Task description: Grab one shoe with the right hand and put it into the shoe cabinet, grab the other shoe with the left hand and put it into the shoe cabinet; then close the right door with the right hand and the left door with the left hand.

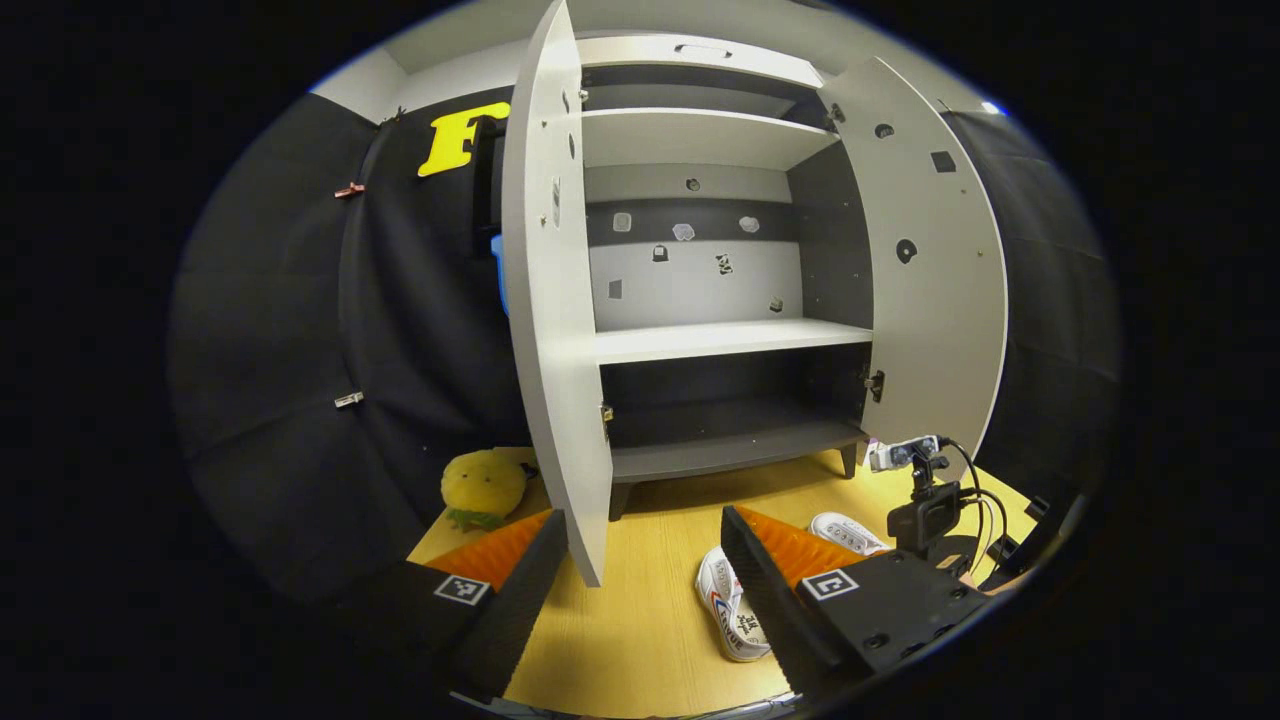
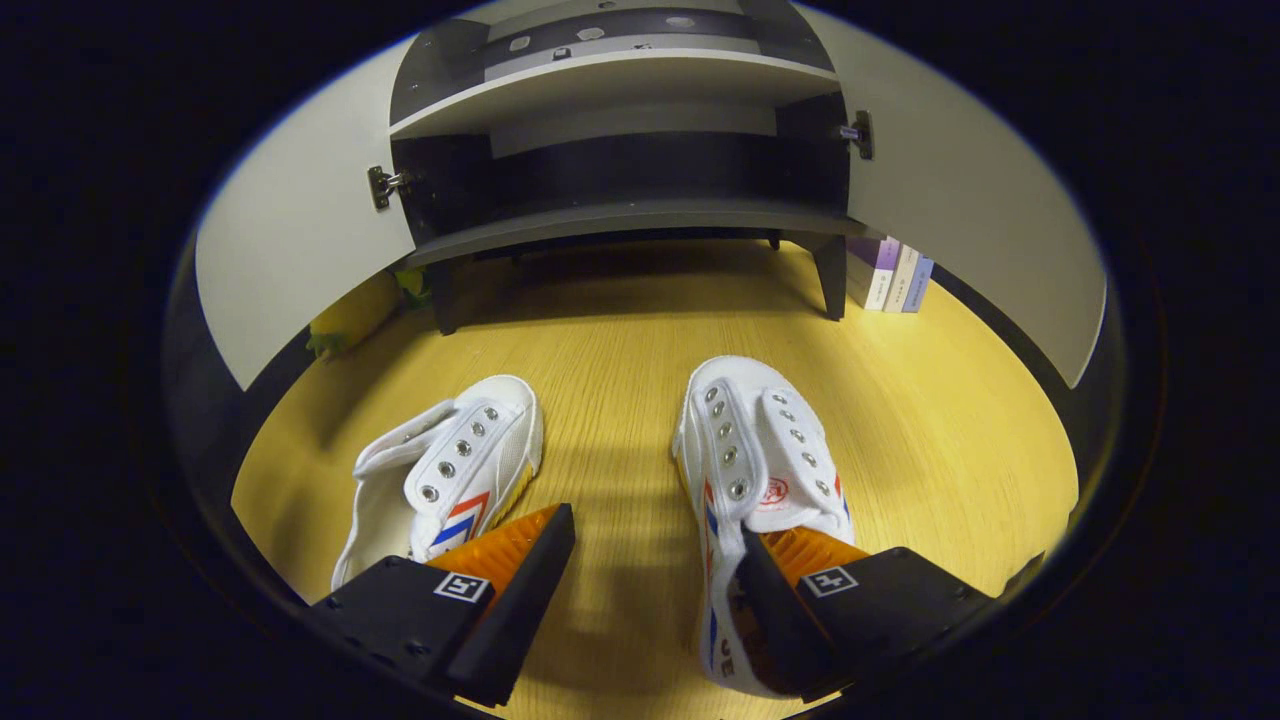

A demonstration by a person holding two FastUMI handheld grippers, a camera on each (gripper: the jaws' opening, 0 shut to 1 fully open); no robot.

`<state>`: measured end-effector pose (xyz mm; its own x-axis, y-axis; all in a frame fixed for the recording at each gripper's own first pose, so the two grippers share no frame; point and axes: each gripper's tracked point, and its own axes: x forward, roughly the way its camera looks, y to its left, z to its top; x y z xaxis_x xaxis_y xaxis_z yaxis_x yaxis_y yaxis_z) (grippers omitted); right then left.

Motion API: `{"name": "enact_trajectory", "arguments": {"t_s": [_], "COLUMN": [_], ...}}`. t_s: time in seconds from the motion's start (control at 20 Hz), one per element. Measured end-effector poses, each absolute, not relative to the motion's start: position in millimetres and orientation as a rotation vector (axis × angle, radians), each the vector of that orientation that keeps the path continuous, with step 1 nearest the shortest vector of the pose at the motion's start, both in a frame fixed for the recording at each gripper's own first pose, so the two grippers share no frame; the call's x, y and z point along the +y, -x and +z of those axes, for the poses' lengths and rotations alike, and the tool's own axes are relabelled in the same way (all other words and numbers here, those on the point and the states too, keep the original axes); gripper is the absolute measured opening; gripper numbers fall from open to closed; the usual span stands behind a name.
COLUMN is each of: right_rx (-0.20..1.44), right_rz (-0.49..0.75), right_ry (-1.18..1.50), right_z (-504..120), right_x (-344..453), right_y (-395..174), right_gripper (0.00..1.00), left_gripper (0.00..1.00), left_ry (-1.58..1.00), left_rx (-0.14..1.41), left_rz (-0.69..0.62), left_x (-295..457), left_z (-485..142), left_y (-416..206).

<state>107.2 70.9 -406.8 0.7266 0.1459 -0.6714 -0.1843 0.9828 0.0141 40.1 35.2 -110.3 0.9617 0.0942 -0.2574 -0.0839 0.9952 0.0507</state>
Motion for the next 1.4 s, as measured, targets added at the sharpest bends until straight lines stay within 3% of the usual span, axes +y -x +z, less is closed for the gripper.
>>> {"name": "enact_trajectory", "arguments": {"t_s": [0.15,0.25,0.3,0.35,0.4,0.45,0.65,0.7,0.75,0.9,1.0,1.4], "right_rx": [0.746,0.758,0.761,0.765,0.773,0.786,0.849,0.857,0.863,0.890,0.892,0.750], "right_rz": [0.180,0.161,0.152,0.148,0.154,0.160,0.168,0.173,0.186,0.192,0.189,0.165], "right_ry": [0.074,0.081,0.088,0.100,0.102,0.109,0.117,0.120,0.126,0.123,0.111,0.081], "right_z": [-409,-411,-412,-411,-413,-412,-414,-412,-415,-416,-407,-308], "right_x": [68,60,55,50,49,48,47,47,50,50,49,56], "right_y": [-121,-125,-128,-129,-130,-128,-128,-128,-128,-128,-132,-141], "right_gripper": [0.97,0.86,0.59,0.56,0.27,0.20,0.20,0.13,0.15,0.06,0.05,0.05], "left_gripper": [0.97,0.97,0.97,0.97,0.97,0.97,0.97,0.97,0.97,0.97,0.98,0.98], "left_ry": [-0.043,-0.040,-0.036,-0.032,-0.028,-0.023,-0.012,-0.006,0.001,0.029,0.026,0.008], "left_rx": [0.268,0.273,0.275,0.274,0.274,0.273,0.269,0.262,0.256,0.245,0.257,0.222], "left_rz": [0.090,0.094,0.098,0.101,0.105,0.108,0.125,0.126,0.127,0.115,0.059,0.007], "left_x": [28,24,22,20,19,17,13,12,11,10,0,3], "left_z": [-110,-111,-111,-110,-110,-108,-104,-101,-98,-99,-106,-90], "left_y": [-42,-42,-42,-43,-43,-45,-44,-43,-43,-39,-37,-29]}}
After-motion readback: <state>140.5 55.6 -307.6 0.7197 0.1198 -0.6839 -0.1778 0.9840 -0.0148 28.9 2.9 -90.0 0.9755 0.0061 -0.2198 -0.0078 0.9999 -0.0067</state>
